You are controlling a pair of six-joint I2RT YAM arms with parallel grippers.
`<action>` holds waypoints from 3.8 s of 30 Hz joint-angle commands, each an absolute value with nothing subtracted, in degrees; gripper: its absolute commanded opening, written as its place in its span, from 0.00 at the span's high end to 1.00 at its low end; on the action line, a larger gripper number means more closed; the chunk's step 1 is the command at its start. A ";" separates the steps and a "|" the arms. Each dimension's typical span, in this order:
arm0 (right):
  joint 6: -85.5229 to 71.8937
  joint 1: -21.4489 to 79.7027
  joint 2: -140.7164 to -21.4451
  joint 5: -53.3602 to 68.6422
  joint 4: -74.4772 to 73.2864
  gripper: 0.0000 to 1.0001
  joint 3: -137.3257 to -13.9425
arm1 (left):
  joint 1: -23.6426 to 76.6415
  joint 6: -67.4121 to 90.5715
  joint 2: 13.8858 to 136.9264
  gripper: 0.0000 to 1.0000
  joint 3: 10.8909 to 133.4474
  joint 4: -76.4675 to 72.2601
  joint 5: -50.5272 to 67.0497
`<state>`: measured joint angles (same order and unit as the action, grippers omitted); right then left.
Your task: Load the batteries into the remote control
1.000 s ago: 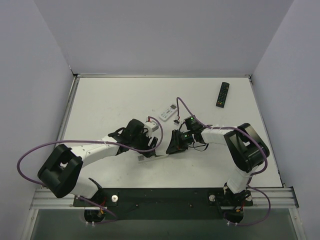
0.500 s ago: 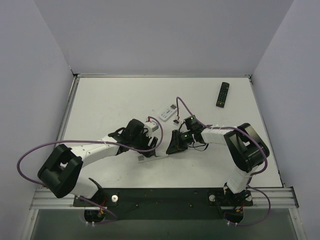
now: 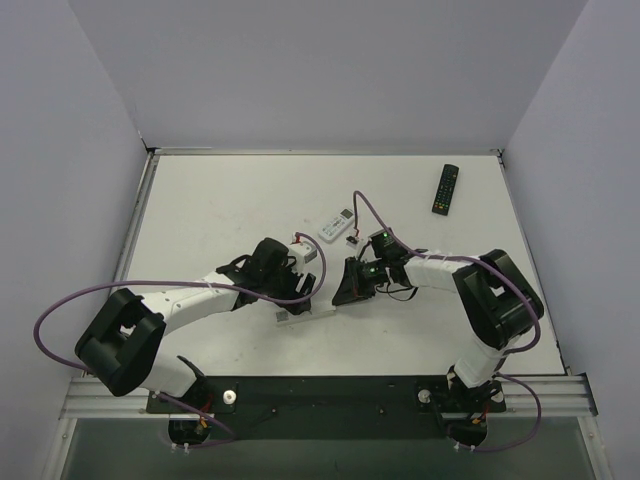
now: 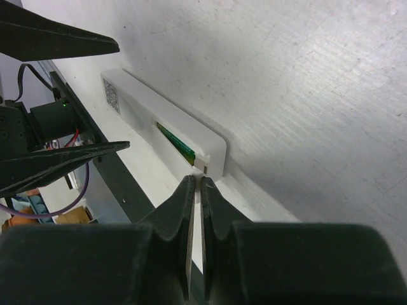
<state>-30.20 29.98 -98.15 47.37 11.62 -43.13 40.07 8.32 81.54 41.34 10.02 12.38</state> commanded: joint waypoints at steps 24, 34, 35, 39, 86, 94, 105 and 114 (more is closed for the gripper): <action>-28.92 30.06 -99.40 46.76 13.10 1.00 -42.80 | 40.25 8.96 79.45 0.22 42.28 8.53 11.95; -27.69 30.32 -99.49 45.79 11.95 1.00 -43.33 | 40.17 18.88 75.59 0.22 42.71 11.51 2.65; -27.60 30.32 -99.49 45.62 11.78 1.00 -43.42 | 40.17 19.94 75.15 0.22 42.71 12.82 1.77; -27.07 30.85 -99.05 44.56 10.11 1.00 -44.03 | 39.82 25.57 72.52 0.22 42.63 16.96 -2.89; -33.05 50.71 -94.21 3.08 -15.73 0.37 -60.20 | 38.76 40.43 66.09 0.28 30.59 13.63 -2.82; -33.40 51.77 -96.50 1.32 -16.96 0.39 -62.22 | 38.76 40.69 66.18 0.30 29.88 12.31 -2.02; -33.66 52.73 -98.61 0.88 -17.67 0.44 -63.63 | 38.76 40.61 66.71 0.32 29.71 11.78 -1.06; -33.66 53.35 -100.55 0.18 -18.90 0.44 -64.77 | 38.58 40.17 68.03 0.32 29.88 11.25 0.00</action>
